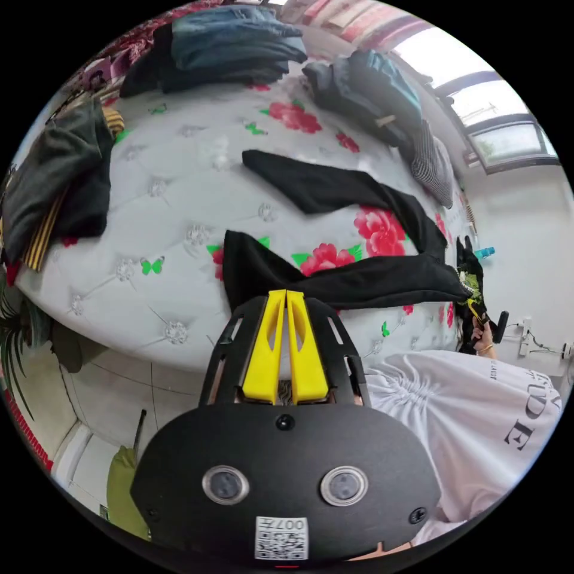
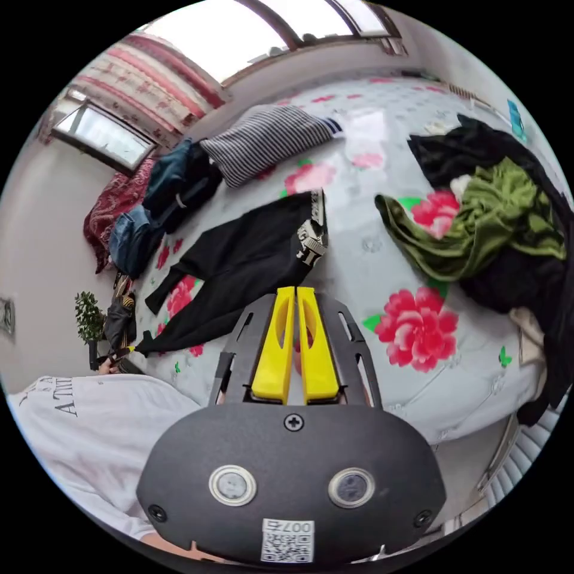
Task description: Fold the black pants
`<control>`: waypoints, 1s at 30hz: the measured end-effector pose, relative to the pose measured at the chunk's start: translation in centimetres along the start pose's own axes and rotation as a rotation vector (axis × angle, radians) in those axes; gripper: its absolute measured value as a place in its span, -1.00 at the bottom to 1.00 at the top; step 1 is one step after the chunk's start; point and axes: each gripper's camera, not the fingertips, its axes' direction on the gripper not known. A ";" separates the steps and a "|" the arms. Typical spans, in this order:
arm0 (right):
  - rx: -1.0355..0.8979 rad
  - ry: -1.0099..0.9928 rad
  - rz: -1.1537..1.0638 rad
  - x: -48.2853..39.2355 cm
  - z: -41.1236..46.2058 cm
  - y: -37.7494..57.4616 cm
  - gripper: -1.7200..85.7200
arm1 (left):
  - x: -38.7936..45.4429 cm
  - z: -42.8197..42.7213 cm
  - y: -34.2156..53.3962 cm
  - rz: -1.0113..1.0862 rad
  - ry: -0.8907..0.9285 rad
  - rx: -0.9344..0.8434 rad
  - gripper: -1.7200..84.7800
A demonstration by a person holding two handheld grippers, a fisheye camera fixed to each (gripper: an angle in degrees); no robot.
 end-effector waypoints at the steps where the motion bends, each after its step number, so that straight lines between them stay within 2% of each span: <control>1: -0.030 0.036 0.062 1.5 1.3 1.0 -0.96 | -0.2 1.6 0.5 -0.029 -0.019 -0.041 -0.98; 7: 0.088 0.009 0.119 4.4 0.0 2.2 -0.91 | 0.4 1.3 1.3 -0.049 -0.064 -0.024 -0.98; 13: 0.022 0.019 0.111 4.3 4.3 -0.6 -0.84 | 0.7 1.3 1.0 -0.111 -0.028 0.031 -0.98; 15: -0.059 0.090 0.080 3.8 6.6 -0.9 -0.84 | 0.5 1.0 1.7 -0.140 -0.016 0.084 -0.98; 17: -0.070 0.205 0.013 2.9 7.5 -0.5 -0.82 | -0.6 -0.9 3.7 -0.249 -0.038 0.235 -0.97; 20: -0.093 0.211 0.018 3.1 7.5 -0.8 -0.81 | -1.7 -2.7 4.6 -0.263 -0.041 0.323 -0.92; 27: 0.083 0.238 0.070 2.7 3.0 -2.1 -0.78 | -1.8 1.2 -1.4 -0.206 -0.076 0.142 -0.79; 29: 0.102 0.192 0.063 1.7 2.5 -2.6 -0.77 | -0.3 3.8 -3.3 -0.182 -0.193 0.053 -0.83; 30: 0.098 0.189 0.051 1.3 2.6 -2.7 -0.77 | 0.3 3.8 -3.5 -0.161 -0.250 0.069 -0.86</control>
